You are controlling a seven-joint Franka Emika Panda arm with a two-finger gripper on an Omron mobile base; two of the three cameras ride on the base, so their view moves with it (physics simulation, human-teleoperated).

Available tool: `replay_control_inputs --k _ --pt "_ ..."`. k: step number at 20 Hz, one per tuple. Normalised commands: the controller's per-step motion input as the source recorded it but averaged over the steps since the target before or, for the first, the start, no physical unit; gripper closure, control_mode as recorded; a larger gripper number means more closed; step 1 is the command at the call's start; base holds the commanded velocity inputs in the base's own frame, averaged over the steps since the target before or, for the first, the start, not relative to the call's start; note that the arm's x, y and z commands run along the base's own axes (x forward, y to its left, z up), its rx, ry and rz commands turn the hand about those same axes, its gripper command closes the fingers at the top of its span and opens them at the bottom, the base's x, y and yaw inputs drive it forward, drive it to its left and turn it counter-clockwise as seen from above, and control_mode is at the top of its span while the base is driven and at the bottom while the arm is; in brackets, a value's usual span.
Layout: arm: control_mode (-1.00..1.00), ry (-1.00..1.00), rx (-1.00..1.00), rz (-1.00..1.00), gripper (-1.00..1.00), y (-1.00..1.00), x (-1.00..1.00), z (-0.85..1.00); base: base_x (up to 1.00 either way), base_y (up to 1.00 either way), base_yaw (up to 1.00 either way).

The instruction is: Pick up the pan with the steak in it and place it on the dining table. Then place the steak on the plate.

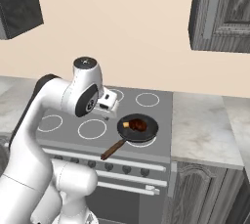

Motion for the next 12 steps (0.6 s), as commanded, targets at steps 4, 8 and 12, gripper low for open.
replay_control_inputs --k 4,8,12 --pt "-1.0 0.09 0.0 -0.09 -1.0 -0.24 -0.11 -0.5 0.0 0.0 0.0" --pt "-1.0 0.1 0.0 -0.09 -1.0 -0.23 -0.06 -0.55 0.0 0.0 0.0" --pt "-1.0 0.1 0.0 -0.09 -1.0 -0.13 -0.02 -0.56 0.0 0.0 0.0"
